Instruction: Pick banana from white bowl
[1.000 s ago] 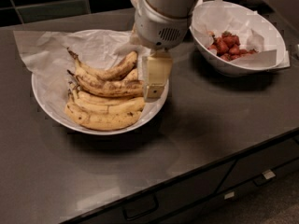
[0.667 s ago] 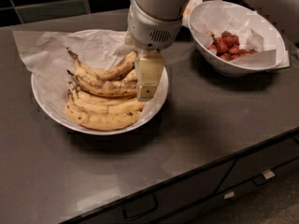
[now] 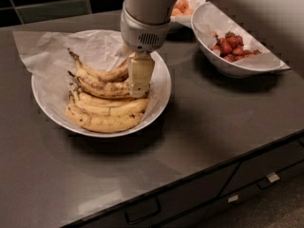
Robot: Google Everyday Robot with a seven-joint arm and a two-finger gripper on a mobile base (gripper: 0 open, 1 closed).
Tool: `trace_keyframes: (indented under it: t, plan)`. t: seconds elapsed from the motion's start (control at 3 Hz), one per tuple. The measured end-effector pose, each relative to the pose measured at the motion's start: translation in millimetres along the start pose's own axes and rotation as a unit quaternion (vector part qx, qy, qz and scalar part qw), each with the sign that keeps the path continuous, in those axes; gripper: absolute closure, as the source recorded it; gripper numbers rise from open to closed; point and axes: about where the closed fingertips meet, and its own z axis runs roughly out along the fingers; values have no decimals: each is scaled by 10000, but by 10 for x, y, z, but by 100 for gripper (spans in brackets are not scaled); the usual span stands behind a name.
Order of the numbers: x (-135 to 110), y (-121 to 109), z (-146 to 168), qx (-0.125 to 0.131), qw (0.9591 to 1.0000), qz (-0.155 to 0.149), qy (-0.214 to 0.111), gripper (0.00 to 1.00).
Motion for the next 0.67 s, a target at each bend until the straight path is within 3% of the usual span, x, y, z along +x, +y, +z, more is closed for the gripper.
trace_keyframes:
  t: [0.67]
  plan:
    - [62,-55,170,-100,9993,311,167,33]
